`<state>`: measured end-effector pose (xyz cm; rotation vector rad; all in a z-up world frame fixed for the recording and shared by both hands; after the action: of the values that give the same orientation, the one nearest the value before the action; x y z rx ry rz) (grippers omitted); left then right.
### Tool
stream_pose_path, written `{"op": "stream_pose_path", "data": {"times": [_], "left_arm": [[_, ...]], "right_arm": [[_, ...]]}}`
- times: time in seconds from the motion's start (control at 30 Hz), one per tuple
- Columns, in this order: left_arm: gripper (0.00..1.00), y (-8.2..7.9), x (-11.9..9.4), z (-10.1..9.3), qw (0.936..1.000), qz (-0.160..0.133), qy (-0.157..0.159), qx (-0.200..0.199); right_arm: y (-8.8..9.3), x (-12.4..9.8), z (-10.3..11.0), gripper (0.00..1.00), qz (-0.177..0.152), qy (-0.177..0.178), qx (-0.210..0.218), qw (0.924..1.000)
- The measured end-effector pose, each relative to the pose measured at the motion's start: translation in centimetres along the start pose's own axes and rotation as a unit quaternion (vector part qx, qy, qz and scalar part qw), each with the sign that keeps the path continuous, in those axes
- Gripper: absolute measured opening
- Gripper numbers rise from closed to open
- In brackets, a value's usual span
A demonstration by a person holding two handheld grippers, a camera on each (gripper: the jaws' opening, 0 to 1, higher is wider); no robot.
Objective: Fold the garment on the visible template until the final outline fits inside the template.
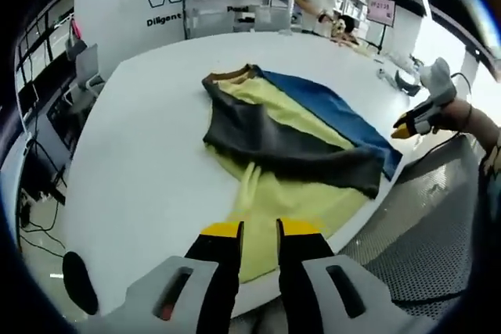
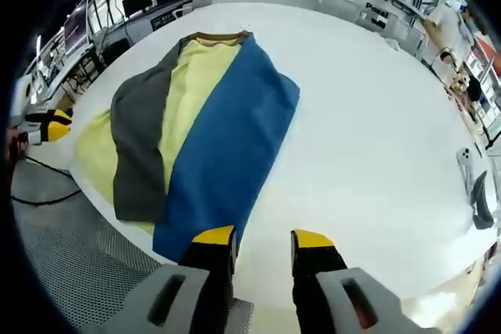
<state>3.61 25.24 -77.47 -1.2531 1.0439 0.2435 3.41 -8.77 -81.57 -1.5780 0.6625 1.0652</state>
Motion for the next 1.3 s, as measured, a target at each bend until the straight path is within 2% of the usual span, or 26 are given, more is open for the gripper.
{"op": "stream_pose_path", "data": {"times": [0.2, 0.3, 0.5, 0.53, 0.6, 0.63, 0.83, 0.9, 0.97, 1.07, 1.13, 1.23, 1.3], "left_arm": [[0.16, -1.5, 1.5, -3.4, 0.9964, 0.001, 0.039, 0.076], [0.15, -2.3, 2.1, -5.3, 0.9936, -0.004, 0.064, 0.093], [0.15, -3.4, 3.4, -9.0, 0.9833, -0.006, 0.113, 0.143], [0.17, -3.4, 3.7, -9.9, 0.9806, -0.005, 0.134, 0.143], [0.17, -3.6, 4.1, -11.0, 0.9788, -0.007, 0.150, 0.139], [0.16, -3.7, 4.3, -11.7, 0.9745, -0.010, 0.159, 0.158], [0.17, -3.5, 5.3, -13.3, 0.9681, -0.005, 0.177, 0.177], [0.17, -3.1, 5.9, -14.0, 0.9627, 0.002, 0.191, 0.191], [0.17, -2.8, 6.2, -14.2, 0.9605, 0.009, 0.194, 0.199], [0.17, -1.9, 6.7, -14.9, 0.9500, 0.027, 0.206, 0.233], [0.15, -1.6, 7.0, -15.1, 0.9483, 0.031, 0.203, 0.242], [0.17, -1.1, 7.2, -15.6, 0.9401, 0.039, 0.211, 0.265], [0.17, -1.0, 7.4, -15.9, 0.9387, 0.039, 0.216, 0.266]], "right_arm": [[-0.2, 0.0, 1.3, 0.22, -0.003, -0.021, -0.007, 0.9997], [-0.1, 0.1, 1.6, 0.22, -0.001, -0.026, -0.009, 0.9996], [-0.4, 0.1, 1.8, 0.21, -0.004, -0.032, -0.008, 0.9995], [-0.4, 0.1, 1.8, 0.22, -0.005, -0.030, -0.007, 0.9995], [-0.4, 0.1, 1.8, 0.23, -0.006, -0.030, -0.009, 0.9995], [-0.4, 0.1, 1.8, 0.22, -0.005, -0.032, -0.009, 0.9994], [-0.5, 0.2, 2.1, 0.25, -0.005, -0.036, -0.015, 0.9992], [-0.4, 0.3, 2.7, 0.24, -0.004, -0.046, -0.011, 0.9989], [-0.4, 0.4, 2.9, 0.24, -0.004, -0.047, -0.012, 0.9988], [-0.5, 0.4, 3.1, 0.24, -0.004, -0.050, -0.012, 0.9987], [-0.4, 0.5, 3.3, 0.25, -0.003, -0.052, -0.012, 0.9986], [-0.4, 0.5, 3.2, 0.27, 0.000, -0.049, -0.012, 0.9988], [-0.4, 0.4, 3.2, 0.27, -0.002, -0.049, -0.010, 0.9988]]}}
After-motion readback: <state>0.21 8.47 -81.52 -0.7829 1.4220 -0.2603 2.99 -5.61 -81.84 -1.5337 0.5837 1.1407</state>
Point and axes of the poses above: the point that each gripper's makers call its tool centre point, and the gripper's own axes: x roughly forward along the fingers, z roughly to its left, y roughly out of its underside, the point moved 1 cm from there along -x, roughly backward along the fingers, and after that the axes turned 2 degrees about z, right-handed, at the moved point
